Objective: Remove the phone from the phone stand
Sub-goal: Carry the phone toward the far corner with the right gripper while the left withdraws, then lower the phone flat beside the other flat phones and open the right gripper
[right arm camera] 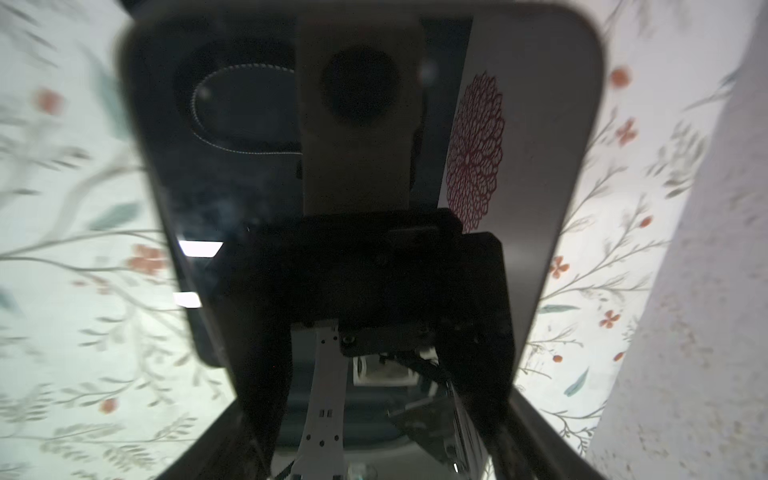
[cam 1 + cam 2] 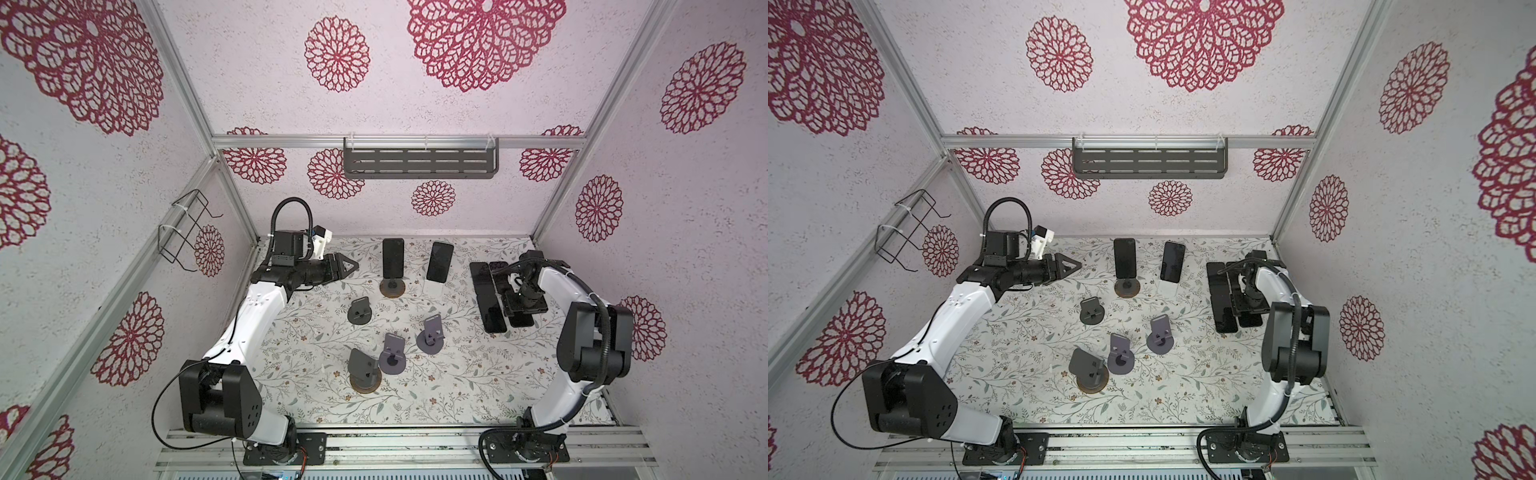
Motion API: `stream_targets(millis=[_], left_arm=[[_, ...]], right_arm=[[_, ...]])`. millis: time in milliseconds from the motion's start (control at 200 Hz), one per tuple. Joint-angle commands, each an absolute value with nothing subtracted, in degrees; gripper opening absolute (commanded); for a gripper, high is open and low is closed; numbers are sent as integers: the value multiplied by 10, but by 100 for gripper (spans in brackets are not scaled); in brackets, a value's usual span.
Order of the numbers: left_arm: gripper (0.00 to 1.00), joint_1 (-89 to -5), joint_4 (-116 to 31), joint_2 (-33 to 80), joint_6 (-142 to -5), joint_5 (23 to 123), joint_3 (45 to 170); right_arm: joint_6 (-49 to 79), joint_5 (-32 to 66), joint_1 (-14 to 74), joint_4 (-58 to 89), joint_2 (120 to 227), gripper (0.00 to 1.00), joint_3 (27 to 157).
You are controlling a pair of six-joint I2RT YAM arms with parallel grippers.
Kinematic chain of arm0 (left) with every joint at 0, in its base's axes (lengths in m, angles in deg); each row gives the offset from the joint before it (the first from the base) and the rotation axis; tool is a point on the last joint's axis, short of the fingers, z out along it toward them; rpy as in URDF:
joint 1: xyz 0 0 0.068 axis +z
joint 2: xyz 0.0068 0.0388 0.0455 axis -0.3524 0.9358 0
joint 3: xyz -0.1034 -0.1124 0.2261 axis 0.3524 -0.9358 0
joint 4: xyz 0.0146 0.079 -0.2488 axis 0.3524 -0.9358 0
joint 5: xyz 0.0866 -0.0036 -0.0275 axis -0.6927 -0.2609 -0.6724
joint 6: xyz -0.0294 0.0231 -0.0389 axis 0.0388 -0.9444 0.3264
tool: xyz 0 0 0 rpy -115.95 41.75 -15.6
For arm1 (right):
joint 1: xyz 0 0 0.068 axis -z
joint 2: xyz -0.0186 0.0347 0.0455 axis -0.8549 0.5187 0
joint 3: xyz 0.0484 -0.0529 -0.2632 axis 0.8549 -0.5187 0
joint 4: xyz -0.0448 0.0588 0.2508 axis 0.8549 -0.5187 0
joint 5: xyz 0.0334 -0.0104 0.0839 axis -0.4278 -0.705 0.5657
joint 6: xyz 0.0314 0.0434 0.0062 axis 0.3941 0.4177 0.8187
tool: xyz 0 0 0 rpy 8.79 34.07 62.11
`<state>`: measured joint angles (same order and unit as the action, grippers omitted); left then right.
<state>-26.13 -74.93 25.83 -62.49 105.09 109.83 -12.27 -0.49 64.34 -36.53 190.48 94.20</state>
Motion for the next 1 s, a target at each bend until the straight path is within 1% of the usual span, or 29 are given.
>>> stream_targets(millis=[0, 180, 320, 430, 996], left_arm=[[59, -243, -748, 232, -631, 1043, 1108], [59, -239, -742, 220, -628, 1049, 1107], [60, -238, -743, 219, -633, 1041, 1105], [60, -238, -743, 224, -633, 1041, 1105], [60, -238, -742, 222, -629, 1042, 1105]], right_arm=[[-131, -35, 660, -419, 1907, 0, 985], [-163, -4, 693, -418, 1947, 0, 1004], [-187, 17, 702, -432, 1987, 0, 1040], [-187, 15, 702, -440, 2011, 0, 1062], [-164, 16, 689, -435, 2047, 1, 1073]])
